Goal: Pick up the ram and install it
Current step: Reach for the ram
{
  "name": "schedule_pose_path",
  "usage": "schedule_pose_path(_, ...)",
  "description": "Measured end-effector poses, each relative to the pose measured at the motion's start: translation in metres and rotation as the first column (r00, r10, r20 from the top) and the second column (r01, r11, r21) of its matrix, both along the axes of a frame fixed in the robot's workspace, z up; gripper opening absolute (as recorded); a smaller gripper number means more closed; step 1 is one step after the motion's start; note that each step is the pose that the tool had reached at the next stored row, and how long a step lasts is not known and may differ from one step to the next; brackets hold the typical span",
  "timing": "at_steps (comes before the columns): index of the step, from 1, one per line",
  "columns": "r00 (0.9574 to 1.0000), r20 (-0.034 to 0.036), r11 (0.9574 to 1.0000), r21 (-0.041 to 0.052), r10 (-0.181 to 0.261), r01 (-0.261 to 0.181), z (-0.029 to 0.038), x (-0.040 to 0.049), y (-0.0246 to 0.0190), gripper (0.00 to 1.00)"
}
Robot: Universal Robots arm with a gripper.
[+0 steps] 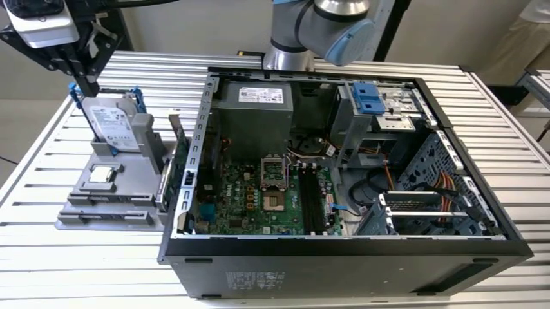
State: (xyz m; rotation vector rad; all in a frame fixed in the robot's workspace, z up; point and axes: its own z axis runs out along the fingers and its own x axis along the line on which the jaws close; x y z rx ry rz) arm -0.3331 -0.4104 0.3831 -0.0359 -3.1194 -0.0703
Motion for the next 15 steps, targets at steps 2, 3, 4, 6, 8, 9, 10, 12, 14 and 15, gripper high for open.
schedule_pose_path(2,1.0000,0.0000,1.0000,0.0000,0.000,0.000,-0.0001,0.0000,-0.0019,0.00)
schedule_pose_path(3,1.0000,0.0001,1.0000,0.0000,0.000,0.000,-0.0002,0.0000,-0.0028,0.00)
schedule_pose_path(4,1.0000,0.0000,1.0000,0.0000,0.000,0.000,-0.0002,0.0000,-0.0036,0.00)
schedule_pose_path(6,1.0000,0.0001,1.0000,0.0000,0.000,0.000,-0.0005,0.0000,-0.0053,0.00)
schedule_pose_path(8,1.0000,0.0001,1.0000,0.0000,0.000,0.000,-0.0008,0.0000,-0.0066,0.00)
schedule_pose_path(9,1.0000,0.0002,1.0000,0.0000,0.000,0.000,-0.0010,0.0000,-0.0073,0.00)
schedule_pose_path(10,1.0000,0.0001,1.0000,0.0000,0.000,0.000,-0.0012,0.0000,-0.0080,0.00)
schedule_pose_path(12,1.0000,0.0001,1.0000,0.0001,0.000,0.000,-0.0015,0.0000,-0.0097,0.00)
schedule_pose_path(14,1.0000,0.0000,1.0000,0.0000,0.000,0.000,-0.0017,0.0000,-0.0114,0.00)
schedule_pose_path(15,1.0000,0.0002,1.0000,0.0000,0.000,0.000,-0.0019,0.0000,-0.0122,0.00)
